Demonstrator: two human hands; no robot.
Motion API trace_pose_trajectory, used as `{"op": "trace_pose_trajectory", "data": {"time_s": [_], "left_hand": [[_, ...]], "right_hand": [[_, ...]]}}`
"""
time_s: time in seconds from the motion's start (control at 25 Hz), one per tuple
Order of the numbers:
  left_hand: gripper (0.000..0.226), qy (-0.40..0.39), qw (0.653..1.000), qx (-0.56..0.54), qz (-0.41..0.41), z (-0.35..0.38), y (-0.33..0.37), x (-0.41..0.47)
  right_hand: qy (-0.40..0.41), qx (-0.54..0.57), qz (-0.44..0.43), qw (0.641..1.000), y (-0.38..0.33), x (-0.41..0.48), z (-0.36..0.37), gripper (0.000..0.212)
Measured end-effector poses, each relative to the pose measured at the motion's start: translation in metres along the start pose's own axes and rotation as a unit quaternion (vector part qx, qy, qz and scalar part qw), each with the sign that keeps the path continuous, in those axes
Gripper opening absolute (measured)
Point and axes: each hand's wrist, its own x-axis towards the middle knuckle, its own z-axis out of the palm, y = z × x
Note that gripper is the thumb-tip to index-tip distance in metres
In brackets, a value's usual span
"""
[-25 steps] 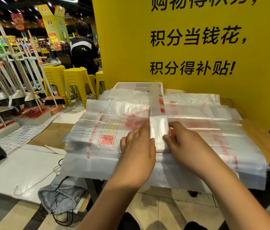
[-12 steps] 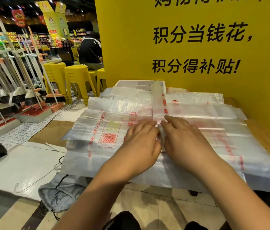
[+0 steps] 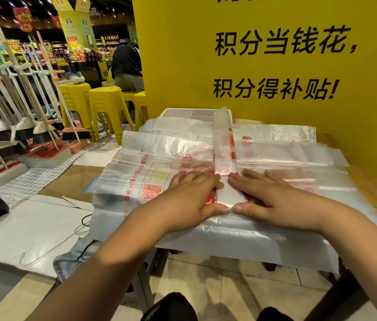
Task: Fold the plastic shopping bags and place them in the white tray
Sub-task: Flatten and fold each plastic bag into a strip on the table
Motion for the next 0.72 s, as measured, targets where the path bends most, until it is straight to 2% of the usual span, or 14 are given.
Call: {"op": "trace_pose_trajectory", "data": {"time_s": [0.12, 0.2, 0.28, 0.32, 0.44, 0.52, 0.64, 0.72], "left_hand": [[0.07, -0.02, 1.0, -0.003, 0.008, -0.004, -0.002, -0.003], [0.08, -0.049, 0.999, -0.003, 0.009, -0.011, -0.005, -0.003], [0.076, -0.048, 0.999, -0.018, 0.017, -0.016, -0.007, -0.002], [0.068, -0.031, 0.999, -0.037, 0.024, -0.017, -0.008, -0.001], [0.04, 0.036, 0.993, -0.107, 0.04, -0.017, -0.007, -0.002], [0.031, 0.057, 0.987, -0.139, 0.054, -0.016, -0.006, -0.006], [0.031, 0.073, 0.985, -0.143, 0.063, -0.011, -0.007, -0.011], [0.037, 0.071, 0.992, -0.093, 0.056, -0.007, -0.008, -0.009]], "right_hand": [[0.0, 0.002, -0.002, 1.0, -0.004, -0.002, -0.002, 0.083], [-0.009, 0.001, -0.003, 1.0, -0.005, -0.006, -0.007, 0.092], [0.003, -0.012, -0.01, 1.0, -0.006, -0.007, -0.012, 0.097], [0.028, -0.013, -0.016, 0.999, -0.007, -0.006, -0.012, 0.092], [0.131, 0.017, -0.046, 0.99, -0.009, -0.005, -0.01, 0.057], [0.173, 0.037, -0.06, 0.982, -0.012, -0.008, -0.007, 0.045], [0.201, 0.082, -0.061, 0.974, -0.015, -0.018, 0.002, 0.042], [0.214, 0.119, -0.062, 0.967, -0.015, -0.023, 0.011, 0.046]]}}
